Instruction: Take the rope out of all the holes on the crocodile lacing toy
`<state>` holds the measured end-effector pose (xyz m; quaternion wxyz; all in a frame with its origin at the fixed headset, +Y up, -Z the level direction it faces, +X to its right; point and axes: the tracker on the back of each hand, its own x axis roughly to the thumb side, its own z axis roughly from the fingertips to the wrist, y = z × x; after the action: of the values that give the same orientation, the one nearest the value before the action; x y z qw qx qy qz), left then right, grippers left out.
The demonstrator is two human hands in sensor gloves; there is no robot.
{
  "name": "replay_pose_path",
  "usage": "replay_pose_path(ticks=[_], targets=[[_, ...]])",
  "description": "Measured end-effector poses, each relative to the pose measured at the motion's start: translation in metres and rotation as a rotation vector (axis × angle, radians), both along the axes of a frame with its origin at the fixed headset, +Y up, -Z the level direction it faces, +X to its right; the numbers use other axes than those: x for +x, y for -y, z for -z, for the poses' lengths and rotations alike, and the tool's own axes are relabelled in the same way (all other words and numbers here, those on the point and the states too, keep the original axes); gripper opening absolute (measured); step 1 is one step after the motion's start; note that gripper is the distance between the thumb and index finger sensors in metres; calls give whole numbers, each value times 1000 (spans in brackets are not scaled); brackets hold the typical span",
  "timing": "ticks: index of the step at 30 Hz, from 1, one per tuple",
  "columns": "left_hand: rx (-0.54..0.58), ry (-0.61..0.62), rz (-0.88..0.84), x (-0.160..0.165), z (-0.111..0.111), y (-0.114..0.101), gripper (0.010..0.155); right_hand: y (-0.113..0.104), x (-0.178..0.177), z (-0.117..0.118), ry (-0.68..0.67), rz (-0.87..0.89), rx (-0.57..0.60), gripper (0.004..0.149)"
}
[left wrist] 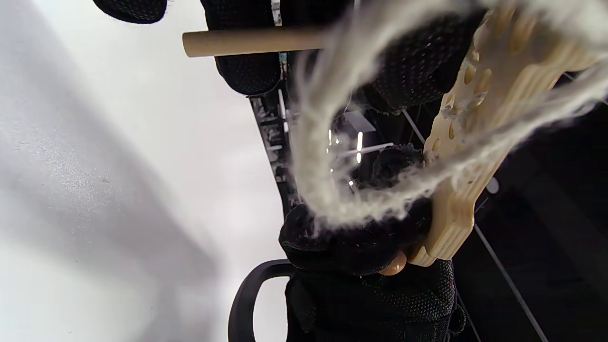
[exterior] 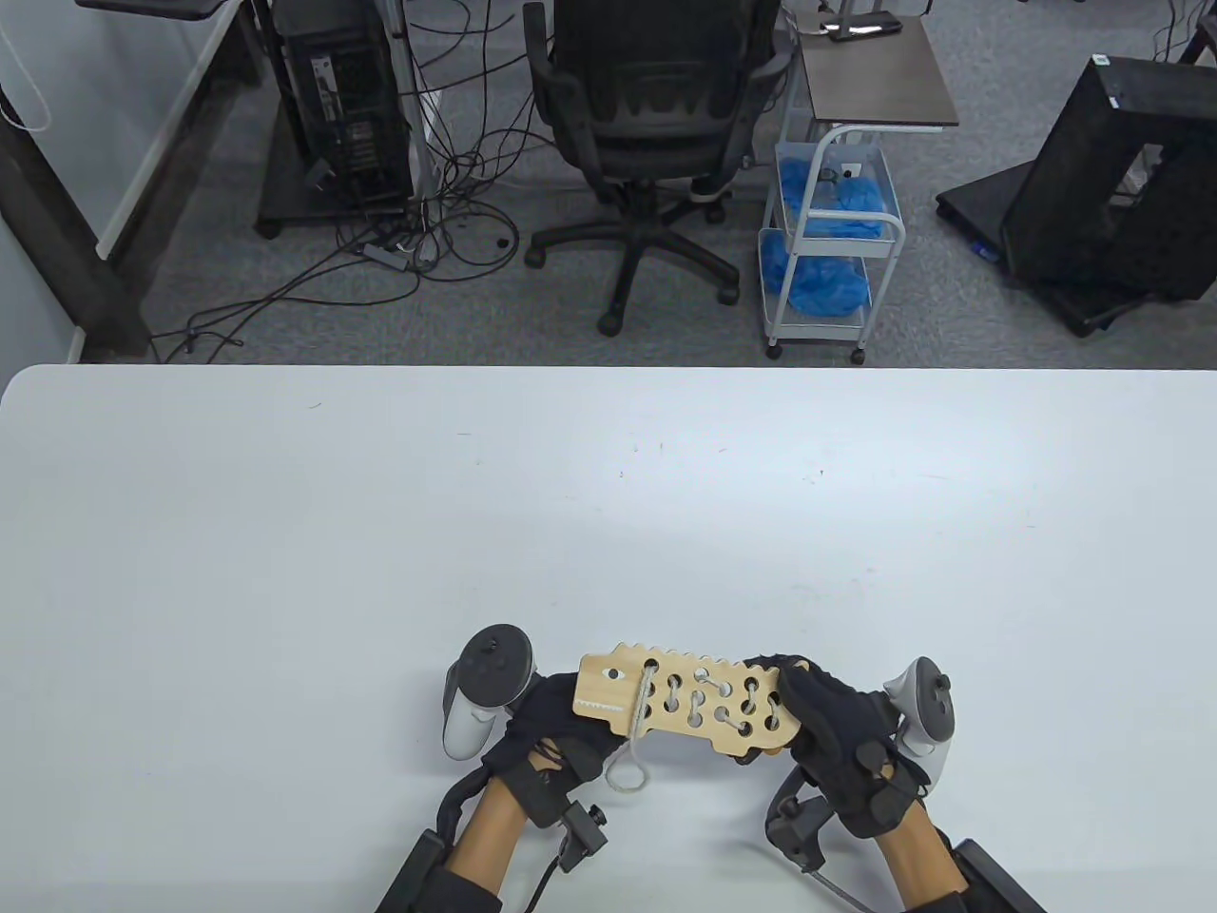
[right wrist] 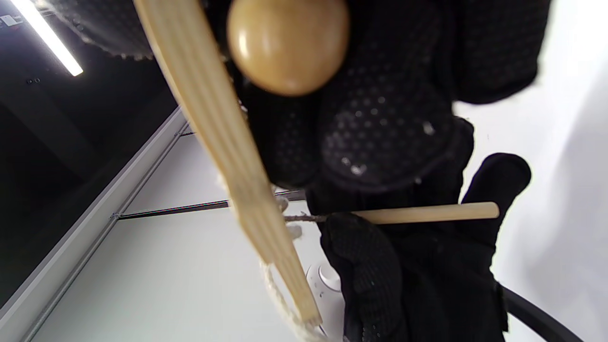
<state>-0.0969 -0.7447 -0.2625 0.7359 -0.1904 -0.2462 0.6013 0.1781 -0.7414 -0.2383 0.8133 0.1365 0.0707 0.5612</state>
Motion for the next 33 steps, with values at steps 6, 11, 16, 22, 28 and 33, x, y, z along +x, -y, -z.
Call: replay_pose_path(ticks=[6,11,16,22,28,33], targets=[[7,-18,31,0,-1,-2,47,0,-1,0,3,-4,0,51],[19,-61,75,-3,0,-2,54,1,5,1,46,-11,-3,51],[49,-114,150,-6,0,-3,58,2,13,2,105,-27,-11,51],[108,-198,288,-10,0,-5,65,4,21,3,168,-28,-32,51],[192,-348,382,-23,0,-12,49,6,31,4,244,-76,-53,51],[259,-489,474,-36,-2,-20,47,7,38,4,290,-75,-70,51]])
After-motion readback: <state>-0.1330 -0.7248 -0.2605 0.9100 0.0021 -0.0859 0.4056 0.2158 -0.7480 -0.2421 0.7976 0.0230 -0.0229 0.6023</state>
